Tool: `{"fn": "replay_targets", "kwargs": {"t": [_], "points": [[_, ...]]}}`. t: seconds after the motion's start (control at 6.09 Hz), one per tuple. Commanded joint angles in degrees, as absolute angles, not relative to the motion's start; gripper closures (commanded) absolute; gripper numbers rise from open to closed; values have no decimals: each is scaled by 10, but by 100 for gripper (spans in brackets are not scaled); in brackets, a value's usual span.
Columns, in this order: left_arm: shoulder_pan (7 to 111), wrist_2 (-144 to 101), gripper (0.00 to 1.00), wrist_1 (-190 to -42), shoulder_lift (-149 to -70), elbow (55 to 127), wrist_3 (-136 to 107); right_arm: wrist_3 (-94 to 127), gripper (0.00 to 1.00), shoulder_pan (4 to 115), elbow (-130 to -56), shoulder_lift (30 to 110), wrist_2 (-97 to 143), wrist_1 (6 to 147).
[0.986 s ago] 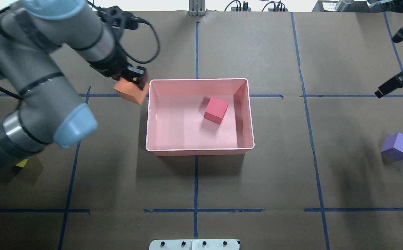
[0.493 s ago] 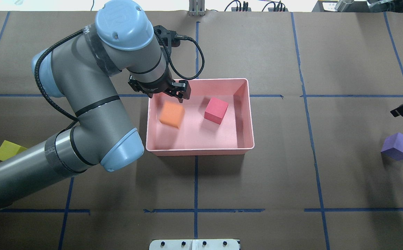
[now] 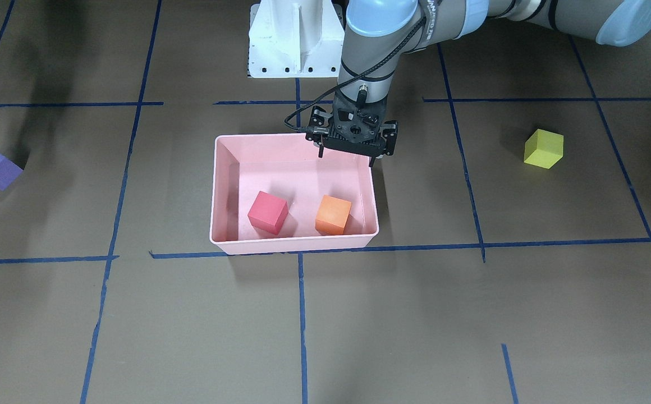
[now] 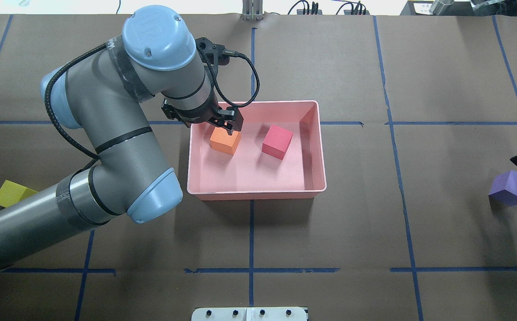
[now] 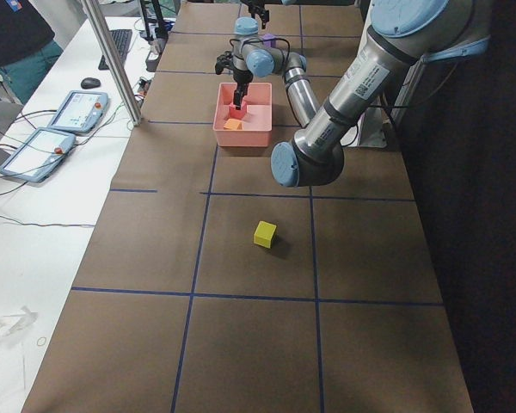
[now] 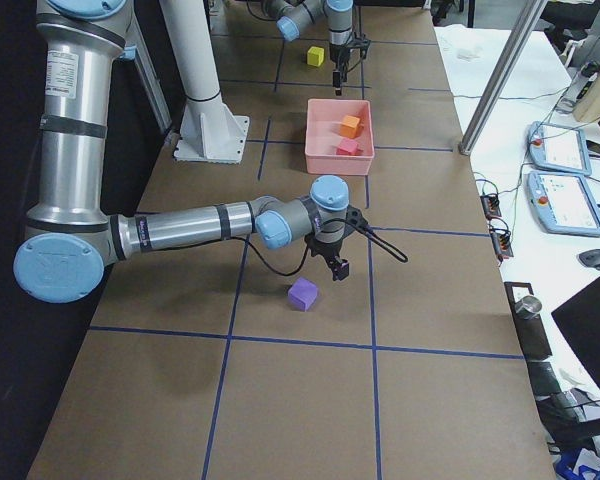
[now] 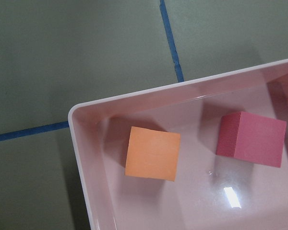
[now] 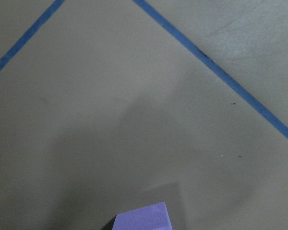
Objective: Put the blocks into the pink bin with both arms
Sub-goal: 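Release the orange cube while the right gripper grasps the purple cube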
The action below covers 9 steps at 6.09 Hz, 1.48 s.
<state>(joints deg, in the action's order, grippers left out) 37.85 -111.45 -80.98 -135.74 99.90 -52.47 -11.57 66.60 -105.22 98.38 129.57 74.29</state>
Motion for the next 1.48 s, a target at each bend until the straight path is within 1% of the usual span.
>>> {"fn": "replay_targets", "kwargs": {"t": [0.0, 0.66, 0.82, 0.99, 1.15, 1.31], "points": [[379, -1114, 0, -810, -1357, 1000, -524, -158, 0, 633, -1050, 1011, 1279, 724], [379, -1114, 0, -809, -1357, 1003, -524, -159, 0, 582, -965, 1004, 1245, 700], [380, -1114, 0, -809, -1357, 1003, -524, -158, 2, 577, -952, 1004, 1245, 694], [379, -1114, 0, -809, -1356, 1004, -524, -155, 41, 577, -952, 998, 1245, 693], [381, -1114, 0, -809, -1353, 1004, -519, -148, 61, 577, -959, 984, 1252, 695], [386, -1116, 0, -809, -1326, 1022, -472, -140, 62, 577, -958, 969, 1262, 700]]}}
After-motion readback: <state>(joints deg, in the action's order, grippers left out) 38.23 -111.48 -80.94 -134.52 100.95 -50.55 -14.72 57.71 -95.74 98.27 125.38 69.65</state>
